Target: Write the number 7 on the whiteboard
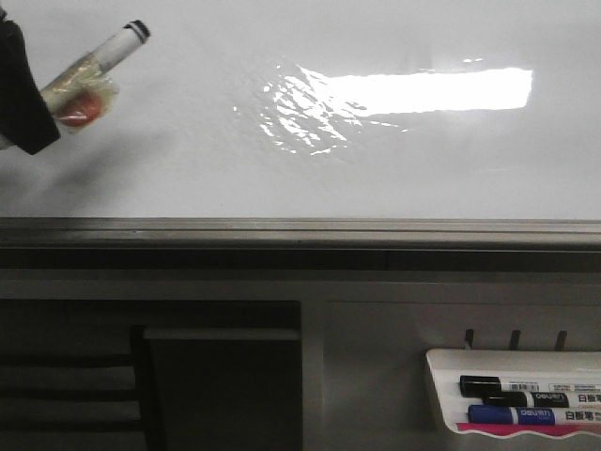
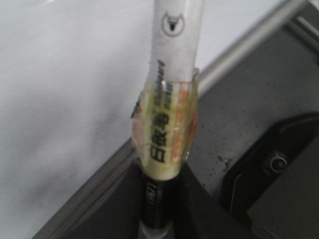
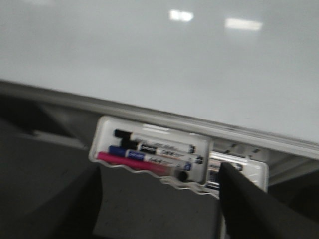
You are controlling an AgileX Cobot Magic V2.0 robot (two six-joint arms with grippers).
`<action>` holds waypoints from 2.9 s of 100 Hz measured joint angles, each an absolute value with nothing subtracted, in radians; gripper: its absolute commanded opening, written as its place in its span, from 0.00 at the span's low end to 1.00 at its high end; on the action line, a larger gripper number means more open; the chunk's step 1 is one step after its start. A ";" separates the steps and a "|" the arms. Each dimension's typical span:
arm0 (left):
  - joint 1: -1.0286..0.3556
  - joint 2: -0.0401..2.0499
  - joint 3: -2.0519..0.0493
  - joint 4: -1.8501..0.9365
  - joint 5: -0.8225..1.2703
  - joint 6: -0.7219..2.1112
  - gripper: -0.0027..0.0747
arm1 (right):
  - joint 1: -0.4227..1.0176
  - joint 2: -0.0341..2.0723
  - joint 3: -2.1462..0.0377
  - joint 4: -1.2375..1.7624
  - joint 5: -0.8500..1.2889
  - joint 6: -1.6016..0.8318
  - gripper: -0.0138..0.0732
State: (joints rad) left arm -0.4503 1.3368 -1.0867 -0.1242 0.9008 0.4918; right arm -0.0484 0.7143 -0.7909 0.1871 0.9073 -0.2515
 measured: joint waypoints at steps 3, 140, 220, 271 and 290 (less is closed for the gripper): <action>-0.469 1.334 -1.097 -0.155 0.930 0.563 0.01 | -0.047 0.743 -0.804 0.236 0.933 -0.311 0.65; -0.797 1.332 -1.111 -0.252 0.980 0.860 0.01 | 0.631 1.310 -1.109 0.583 0.889 -0.950 0.44; -0.747 1.285 -1.112 -0.253 0.978 0.826 0.41 | 0.618 1.276 -1.114 0.544 0.893 -0.931 0.09; -0.448 0.941 -0.973 -0.272 0.835 0.613 0.43 | 0.468 0.982 -1.008 0.092 0.888 -0.300 0.09; -0.415 0.822 -0.820 -0.312 0.720 0.604 0.42 | 0.293 0.975 -0.894 0.292 0.819 -0.318 0.09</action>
